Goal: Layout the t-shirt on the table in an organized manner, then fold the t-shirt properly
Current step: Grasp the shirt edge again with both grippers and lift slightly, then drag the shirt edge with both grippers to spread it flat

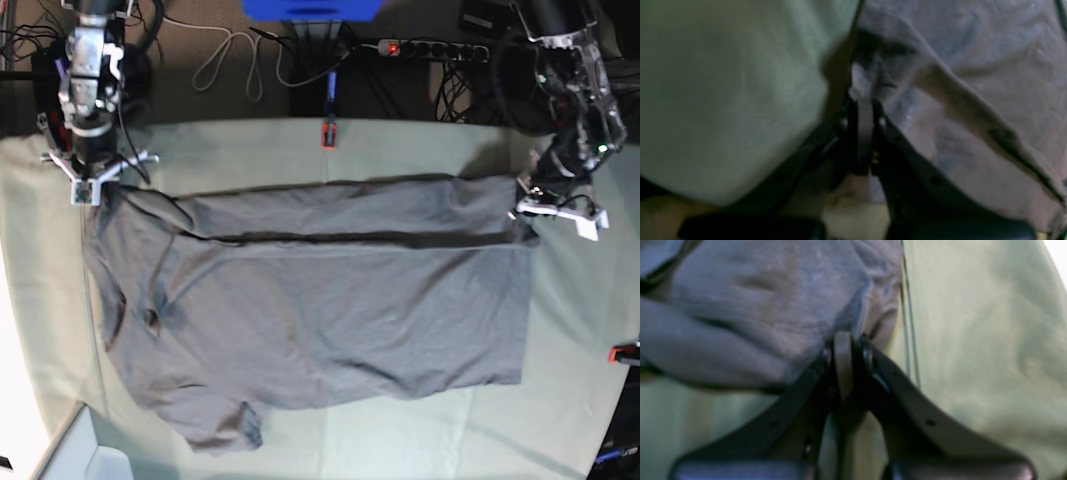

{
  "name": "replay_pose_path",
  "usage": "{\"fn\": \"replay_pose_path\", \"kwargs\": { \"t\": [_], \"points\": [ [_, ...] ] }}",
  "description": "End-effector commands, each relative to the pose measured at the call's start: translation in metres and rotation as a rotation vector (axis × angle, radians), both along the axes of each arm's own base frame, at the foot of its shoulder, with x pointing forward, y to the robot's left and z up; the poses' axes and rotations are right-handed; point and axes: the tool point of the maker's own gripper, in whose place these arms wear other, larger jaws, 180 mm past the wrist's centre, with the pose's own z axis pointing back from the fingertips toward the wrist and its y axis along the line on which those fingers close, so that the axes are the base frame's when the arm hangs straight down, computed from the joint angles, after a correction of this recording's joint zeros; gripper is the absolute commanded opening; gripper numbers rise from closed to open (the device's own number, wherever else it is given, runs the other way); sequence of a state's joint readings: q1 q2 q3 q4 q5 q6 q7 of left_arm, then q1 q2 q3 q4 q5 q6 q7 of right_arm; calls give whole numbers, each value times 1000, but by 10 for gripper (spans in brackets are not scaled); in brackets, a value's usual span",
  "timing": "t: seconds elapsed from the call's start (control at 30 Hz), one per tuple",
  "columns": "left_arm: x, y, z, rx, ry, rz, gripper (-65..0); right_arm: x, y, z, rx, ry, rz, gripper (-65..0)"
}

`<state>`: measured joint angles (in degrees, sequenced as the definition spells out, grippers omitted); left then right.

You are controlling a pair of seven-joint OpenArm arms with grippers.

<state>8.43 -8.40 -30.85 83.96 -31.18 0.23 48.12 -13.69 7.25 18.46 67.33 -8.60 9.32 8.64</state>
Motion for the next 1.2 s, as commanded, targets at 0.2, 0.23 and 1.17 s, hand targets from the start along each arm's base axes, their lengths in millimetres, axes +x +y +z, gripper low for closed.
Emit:
{"fn": "replay_pose_path", "kwargs": {
  "t": [0.2,0.23,1.17],
  "points": [
    [12,16,62,60,-93,-20,-648,7,4,84,-102,-190,74,-650],
    [15,18,71,69,-107,-24,-648,12,6,95,-109,-217,80,-650],
    [23,36,48,-33,132,-85,-648,44,-3,108,-47,-215,-68,-650]
  ]
}}
